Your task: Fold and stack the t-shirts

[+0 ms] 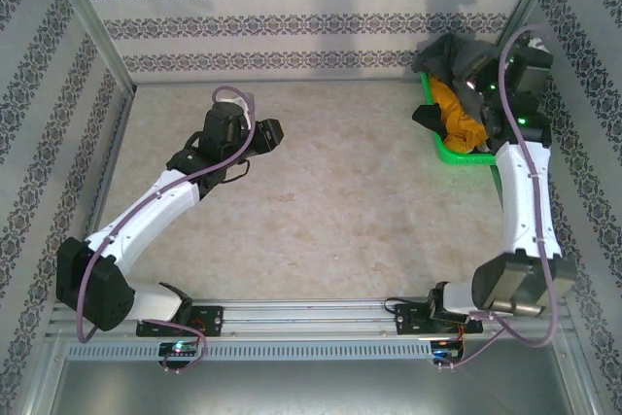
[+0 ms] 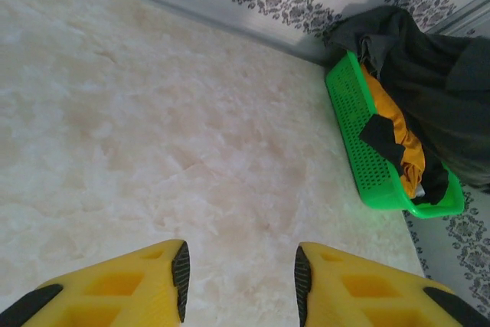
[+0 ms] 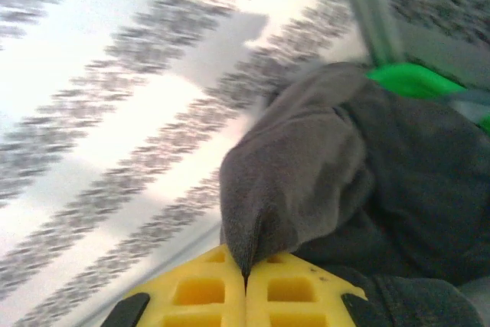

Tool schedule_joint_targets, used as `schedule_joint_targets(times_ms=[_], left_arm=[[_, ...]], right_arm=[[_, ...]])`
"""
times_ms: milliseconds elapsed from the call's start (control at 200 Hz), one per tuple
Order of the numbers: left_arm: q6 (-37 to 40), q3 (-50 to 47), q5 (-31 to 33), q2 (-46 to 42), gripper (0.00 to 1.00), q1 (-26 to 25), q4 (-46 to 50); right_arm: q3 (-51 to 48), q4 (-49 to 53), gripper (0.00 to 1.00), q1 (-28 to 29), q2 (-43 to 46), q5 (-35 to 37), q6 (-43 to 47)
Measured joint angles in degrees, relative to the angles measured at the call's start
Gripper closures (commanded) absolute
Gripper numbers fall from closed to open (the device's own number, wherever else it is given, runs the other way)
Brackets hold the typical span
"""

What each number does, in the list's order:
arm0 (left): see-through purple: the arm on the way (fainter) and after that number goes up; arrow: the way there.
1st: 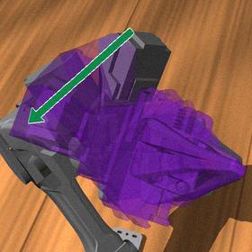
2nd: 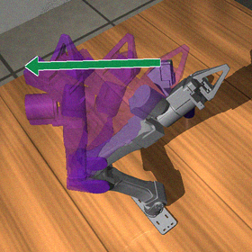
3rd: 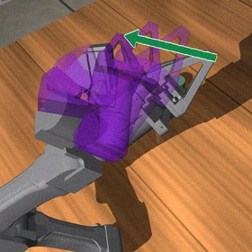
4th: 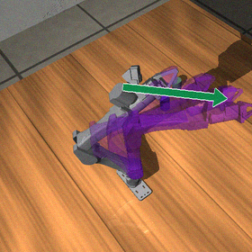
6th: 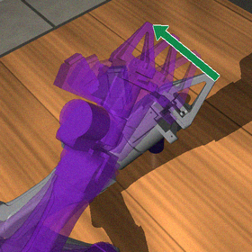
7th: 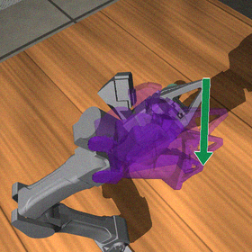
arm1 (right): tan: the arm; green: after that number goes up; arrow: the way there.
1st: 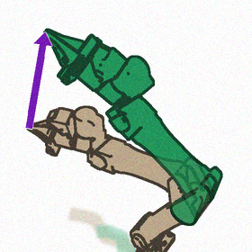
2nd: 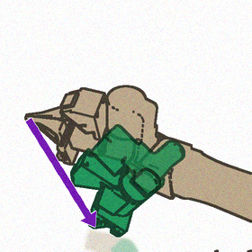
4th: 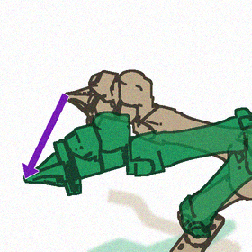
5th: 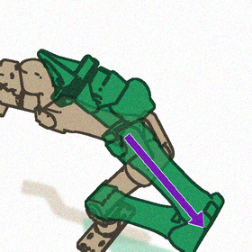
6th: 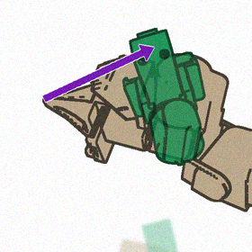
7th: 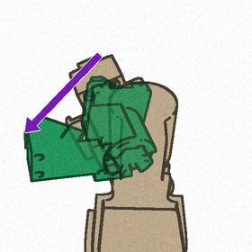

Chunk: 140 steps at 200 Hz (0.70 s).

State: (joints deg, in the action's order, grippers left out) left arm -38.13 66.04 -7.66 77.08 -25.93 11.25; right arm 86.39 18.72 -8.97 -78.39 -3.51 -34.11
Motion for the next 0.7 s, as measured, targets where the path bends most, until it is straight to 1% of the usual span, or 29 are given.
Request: schedule_joint_targets(times_ms=[50,150,220,320,400,425,480,505,540,600,644,699], left_arm=[[0.1,0.0,0.9,-0.6,0.56,0.0,0.2],[0.2,0.0,3.4,-1.8,0.55,0.0,1.5],[0.3,0.3,5.2,-2.6,0.52,0.0,3.1],[0.4,1.2,8.7,-3.8,0.49,0.0,6.1],[0.4,1.7,11.6,-5.3,0.44,0.1,9.1],[0.3,1.7,12.5,-5.8,0.42,0.1,9.7],[0.1,1.7,14.3,-7.2,0.41,0.2,12.0],[0.1,1.7,15.0,-7.9,0.41,0.2,13.0],[-0.1,1.7,16.0,-8.9,0.41,0.3,14.4],[-0.3,1.7,17.1,-10.4,0.39,0.6,16.8],[-0.6,1.7,17.7,-11.5,0.37,1.0,18.6],[-1.3,1.3,18.3,-12.7,0.34,1.6,20.7]], right_arm=[[3.1,0.1,1.00,4.5,0.3,2.1,0.5],[8.7,0.1,1.00,15.4,0.2,5.0,1.5],[12.4,0.2,1.00,23.4,-0.6,6.7,1.8],[18.6,-0.5,1.00,35.1,-4.9,9.0,2.5],[24.1,-0.9,1.00,43.0,-11.9,9.2,2.3],[25.6,-1.0,0.89,44.7,-14.1,9.2,2.0],[30.1,-0.2,0.59,48.0,-21.5,7.4,0.6],[31.9,0.2,0.50,48.9,-24.5,6.2,0.1],[35.5,1.7,0.45,50.1,-29.8,4.3,-0.5],[41.1,5.6,0.39,51.4,-38.2,1.4,-1.2],[42.8,8.4,0.37,51.7,-42.6,-0.5,-1.6],[42.2,12.2,0.36,51.7,-45.5,-1.9,-1.8]])
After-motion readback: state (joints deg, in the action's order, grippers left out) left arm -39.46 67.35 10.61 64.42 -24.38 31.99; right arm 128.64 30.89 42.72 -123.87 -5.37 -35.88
